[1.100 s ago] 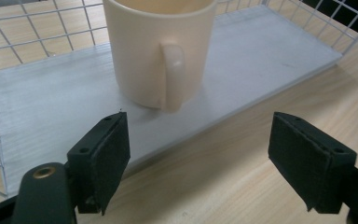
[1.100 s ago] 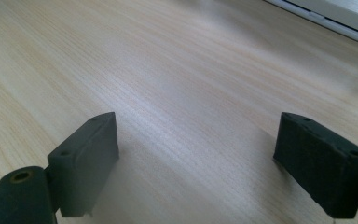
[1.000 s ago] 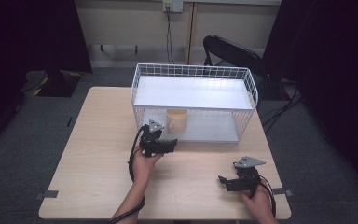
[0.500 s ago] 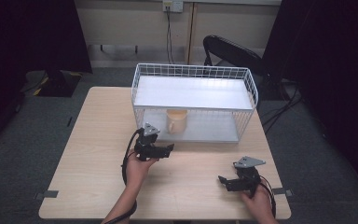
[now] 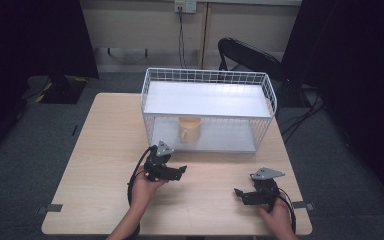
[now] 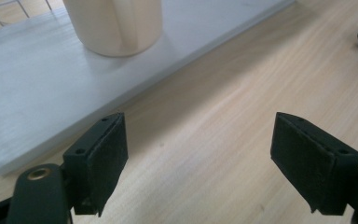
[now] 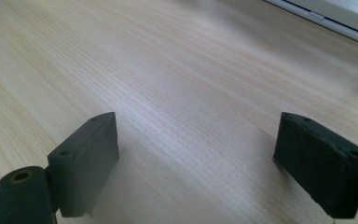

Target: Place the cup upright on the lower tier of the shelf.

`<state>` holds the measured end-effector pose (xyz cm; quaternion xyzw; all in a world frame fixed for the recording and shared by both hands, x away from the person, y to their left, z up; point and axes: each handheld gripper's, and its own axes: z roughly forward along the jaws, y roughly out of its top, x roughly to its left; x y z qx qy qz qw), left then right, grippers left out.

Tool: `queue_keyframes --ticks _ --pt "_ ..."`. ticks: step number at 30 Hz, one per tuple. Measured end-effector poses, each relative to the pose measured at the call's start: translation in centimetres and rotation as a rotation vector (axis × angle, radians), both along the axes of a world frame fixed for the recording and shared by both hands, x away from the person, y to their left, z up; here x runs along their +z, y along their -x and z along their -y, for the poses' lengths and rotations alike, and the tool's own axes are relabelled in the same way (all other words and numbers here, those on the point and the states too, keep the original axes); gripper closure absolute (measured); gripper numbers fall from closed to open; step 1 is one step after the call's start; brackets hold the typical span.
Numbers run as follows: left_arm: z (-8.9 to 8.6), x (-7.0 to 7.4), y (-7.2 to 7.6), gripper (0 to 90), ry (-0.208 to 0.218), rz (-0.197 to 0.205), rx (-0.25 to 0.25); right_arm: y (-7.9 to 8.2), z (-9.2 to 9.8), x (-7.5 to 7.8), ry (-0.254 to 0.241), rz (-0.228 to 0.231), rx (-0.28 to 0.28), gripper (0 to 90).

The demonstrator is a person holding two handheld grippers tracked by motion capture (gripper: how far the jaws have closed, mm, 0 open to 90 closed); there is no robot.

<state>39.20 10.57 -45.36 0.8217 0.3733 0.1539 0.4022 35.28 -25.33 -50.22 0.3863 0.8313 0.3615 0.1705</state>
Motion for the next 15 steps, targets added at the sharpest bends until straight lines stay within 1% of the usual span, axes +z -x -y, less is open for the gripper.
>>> queue_keyframes --ticks 2,3,6,9,11,14,15 --pt "-0.1 -0.3 0.3 18.2 -0.002 -0.009 -0.009 0.0 0.0 0.0 0.0 0.0 0.0 12.8" --pt "-0.2 -0.4 0.4 18.0 0.007 -0.016 -0.011 0.0 0.0 0.0 0.0 0.0 0.0 12.8" --pt "-0.4 -0.7 0.6 17.8 0.003 -0.033 -0.015 0.0 0.0 0.0 0.0 0.0 0.0 12.8" --pt "-0.8 -1.1 0.8 17.4 -0.006 -0.042 -0.031 0.0 0.0 0.0 0.0 0.0 0.0 12.8" --pt "-1.0 -1.2 0.9 17.2 -0.014 -0.041 -0.04 0.0 0.0 0.0 0.0 0.0 0.0 12.8" --pt "-1.4 -1.4 1.1 17.0 0.001 -0.053 -0.042 0.0 0.0 0.0 0.0 0.0 0.0 12.8" --pt "-1.5 -1.5 1.2 17.0 -0.003 -0.052 -0.043 0.0 0.0 0.0 0.0 0.0 0.0 12.8"
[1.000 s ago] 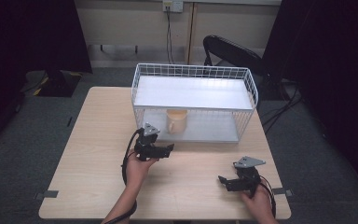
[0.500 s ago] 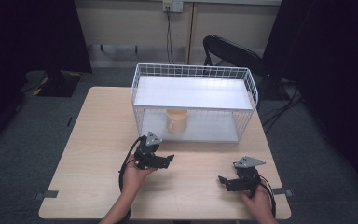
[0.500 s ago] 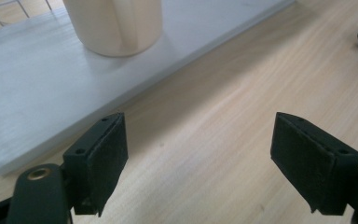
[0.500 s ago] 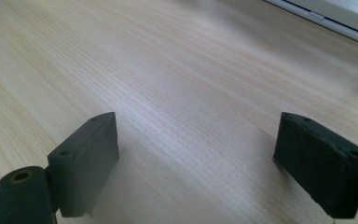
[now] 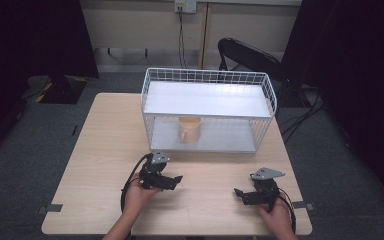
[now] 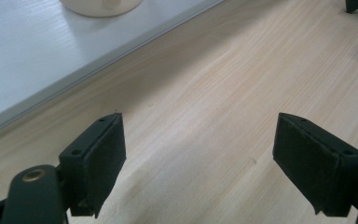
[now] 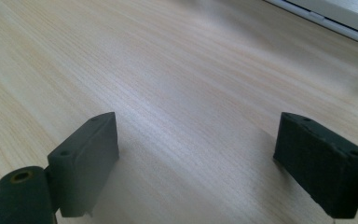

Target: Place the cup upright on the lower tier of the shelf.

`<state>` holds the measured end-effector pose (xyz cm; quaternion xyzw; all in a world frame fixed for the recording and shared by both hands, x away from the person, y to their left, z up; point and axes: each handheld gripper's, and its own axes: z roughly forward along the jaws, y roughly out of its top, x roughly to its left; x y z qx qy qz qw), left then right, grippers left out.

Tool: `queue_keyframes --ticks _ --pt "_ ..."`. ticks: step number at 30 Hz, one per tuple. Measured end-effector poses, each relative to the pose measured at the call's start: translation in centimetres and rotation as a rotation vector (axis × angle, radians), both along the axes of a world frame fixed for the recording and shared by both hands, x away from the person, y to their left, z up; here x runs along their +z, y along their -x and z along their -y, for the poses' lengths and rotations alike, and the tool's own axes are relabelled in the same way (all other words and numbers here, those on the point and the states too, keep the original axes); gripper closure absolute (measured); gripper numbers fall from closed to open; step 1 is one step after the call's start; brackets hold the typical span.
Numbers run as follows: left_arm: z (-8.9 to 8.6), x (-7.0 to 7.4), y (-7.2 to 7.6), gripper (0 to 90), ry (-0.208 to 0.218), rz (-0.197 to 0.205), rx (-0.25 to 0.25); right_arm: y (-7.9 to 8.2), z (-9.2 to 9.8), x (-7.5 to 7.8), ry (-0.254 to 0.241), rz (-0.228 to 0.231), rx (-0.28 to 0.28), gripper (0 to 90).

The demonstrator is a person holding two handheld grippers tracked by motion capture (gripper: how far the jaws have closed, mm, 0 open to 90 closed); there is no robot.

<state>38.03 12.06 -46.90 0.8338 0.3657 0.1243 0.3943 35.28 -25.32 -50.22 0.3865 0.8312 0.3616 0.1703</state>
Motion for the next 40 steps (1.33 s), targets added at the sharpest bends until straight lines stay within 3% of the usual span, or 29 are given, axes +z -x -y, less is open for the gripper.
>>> queue_keyframes --ticks 15,26,40 --pt "-1.9 -1.5 0.4 16.7 0.001 -0.021 0.007 0.0 0.0 0.0 0.0 0.0 0.0 12.8" --pt "-2.5 -2.3 0.8 16.1 -0.02 -0.001 0.018 0.0 0.0 0.0 0.0 0.0 0.0 12.8" --pt "-3.2 -3.0 0.9 17.2 -0.031 -0.008 0.04 0.0 0.0 0.0 0.0 0.0 0.0 12.8"
